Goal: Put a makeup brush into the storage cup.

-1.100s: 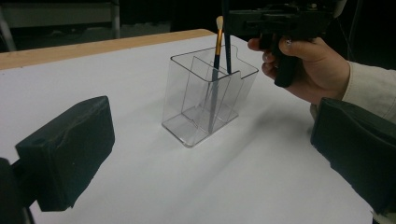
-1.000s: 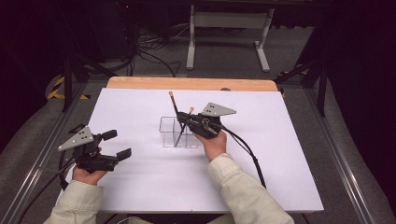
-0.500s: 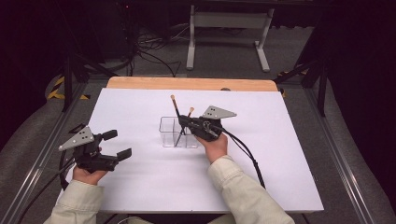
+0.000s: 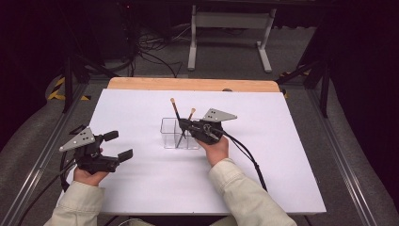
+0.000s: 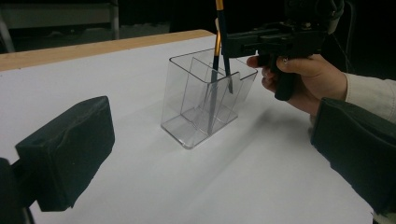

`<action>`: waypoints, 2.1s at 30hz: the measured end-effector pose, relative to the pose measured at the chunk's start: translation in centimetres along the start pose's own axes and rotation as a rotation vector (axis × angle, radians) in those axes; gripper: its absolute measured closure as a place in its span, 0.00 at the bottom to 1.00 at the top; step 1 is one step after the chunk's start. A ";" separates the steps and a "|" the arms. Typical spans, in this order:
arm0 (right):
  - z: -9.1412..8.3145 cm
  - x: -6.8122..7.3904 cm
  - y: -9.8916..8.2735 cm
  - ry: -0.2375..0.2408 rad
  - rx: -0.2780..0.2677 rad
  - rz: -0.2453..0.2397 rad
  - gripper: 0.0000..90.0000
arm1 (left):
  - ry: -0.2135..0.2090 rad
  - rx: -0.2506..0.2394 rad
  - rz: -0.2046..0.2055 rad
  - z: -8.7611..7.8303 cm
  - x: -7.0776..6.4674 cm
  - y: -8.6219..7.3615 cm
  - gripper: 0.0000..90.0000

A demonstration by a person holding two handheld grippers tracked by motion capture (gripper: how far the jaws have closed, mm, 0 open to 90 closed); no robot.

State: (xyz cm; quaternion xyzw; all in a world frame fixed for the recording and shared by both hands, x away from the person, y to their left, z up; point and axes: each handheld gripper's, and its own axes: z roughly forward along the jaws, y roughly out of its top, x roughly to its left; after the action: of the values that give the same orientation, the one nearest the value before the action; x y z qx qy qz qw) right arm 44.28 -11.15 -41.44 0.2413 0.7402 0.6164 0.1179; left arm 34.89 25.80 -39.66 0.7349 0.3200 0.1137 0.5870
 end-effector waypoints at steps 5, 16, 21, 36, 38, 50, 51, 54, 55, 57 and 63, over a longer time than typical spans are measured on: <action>-0.2 0.1 0.1 -0.003 0.004 -0.013 0.89 | 0.002 -0.001 0.001 0.0 0.0 0.0 0.01; -2.5 0.3 1.8 0.034 -0.061 0.019 0.39 | 0.001 -0.004 0.002 0.0 0.0 0.0 0.01; -4.4 0.6 2.9 0.036 -0.075 -0.030 0.23 | 0.002 -0.005 0.000 -0.1 0.0 0.0 0.01; -9.2 0.2 4.1 0.008 -0.043 -0.073 0.08 | 0.001 -0.020 0.006 -0.3 -0.1 0.0 0.01; -9.9 0.1 4.2 -0.002 -0.037 -0.076 0.07 | -0.001 -0.021 0.008 -0.3 -0.1 0.0 0.01; -14.5 -0.9 4.5 -0.075 -0.014 -0.088 0.02 | -0.019 -0.038 0.007 -0.3 -0.4 0.2 0.01; -14.9 -1.0 4.5 -0.085 -0.013 -0.093 0.01 | -0.019 -0.038 0.007 -0.3 -0.4 0.2 0.01; -15.7 -1.1 4.4 -0.093 -0.010 -0.093 0.00 | -0.020 -0.038 0.013 -0.6 -0.5 0.1 0.01; -16.2 -1.2 4.4 -0.104 -0.009 -0.097 0.00 | -0.021 -0.042 0.012 -0.7 -0.5 0.1 0.01; -16.9 -1.4 4.3 -0.112 -0.007 -0.098 0.00 | -0.022 -0.043 0.017 -0.8 -0.6 0.1 0.01; -18.6 -1.8 3.9 -0.132 -0.009 -0.094 0.00 | -0.034 -0.037 0.025 -0.7 -0.9 0.0 0.01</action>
State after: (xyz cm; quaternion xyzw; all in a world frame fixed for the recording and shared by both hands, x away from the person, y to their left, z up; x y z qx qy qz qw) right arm 37.89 -27.50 -33.96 0.2460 0.7385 0.5963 0.1962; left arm 33.86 25.80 -39.24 0.7296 0.2987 0.1146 0.6044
